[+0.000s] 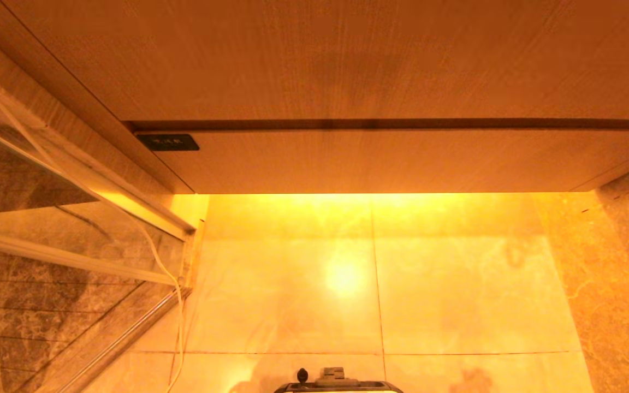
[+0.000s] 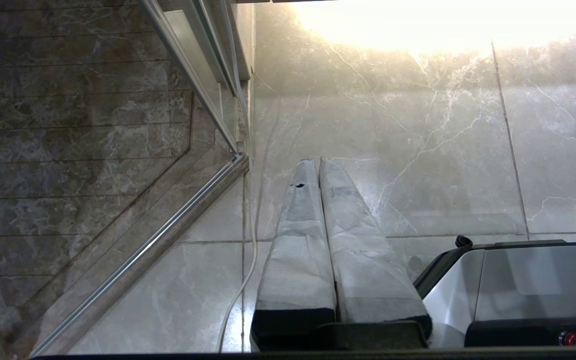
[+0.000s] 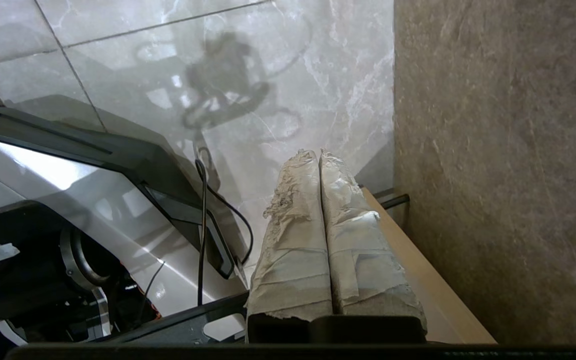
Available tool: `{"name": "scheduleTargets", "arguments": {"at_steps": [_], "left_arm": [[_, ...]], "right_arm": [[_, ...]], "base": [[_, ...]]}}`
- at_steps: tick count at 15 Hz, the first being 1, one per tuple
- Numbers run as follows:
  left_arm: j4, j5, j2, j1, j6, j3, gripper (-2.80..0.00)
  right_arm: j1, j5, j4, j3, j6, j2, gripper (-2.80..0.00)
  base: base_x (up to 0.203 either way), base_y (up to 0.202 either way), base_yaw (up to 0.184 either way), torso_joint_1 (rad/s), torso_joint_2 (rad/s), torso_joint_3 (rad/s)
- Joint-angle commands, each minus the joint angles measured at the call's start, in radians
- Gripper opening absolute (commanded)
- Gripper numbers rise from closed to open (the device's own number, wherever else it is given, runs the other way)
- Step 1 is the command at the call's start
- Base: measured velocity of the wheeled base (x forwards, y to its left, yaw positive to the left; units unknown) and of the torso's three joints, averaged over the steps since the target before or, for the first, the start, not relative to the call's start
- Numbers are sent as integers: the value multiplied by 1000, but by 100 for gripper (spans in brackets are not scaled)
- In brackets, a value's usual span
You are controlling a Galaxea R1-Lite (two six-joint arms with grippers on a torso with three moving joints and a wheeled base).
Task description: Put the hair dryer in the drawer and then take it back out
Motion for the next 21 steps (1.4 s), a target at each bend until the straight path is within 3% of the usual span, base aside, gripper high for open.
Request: {"name": "scheduleTargets", "arguments": {"at_steps": [1,10,21], "left_arm": [[0,0,0,0,-1,2,-280],[0,0,0,0,-1,2,-280],[0,0,0,0,1,2,-280]], "right_arm": [[3,-1,12,25,0,-30,-280],[34,-8,37,16,11,-40,-280],[66,18,-14,145,-24,-321,-280]], "base": [[0,0,0,0,0,0],[0,0,0,0,0,0],[0,0,0,0,0,0]]}}
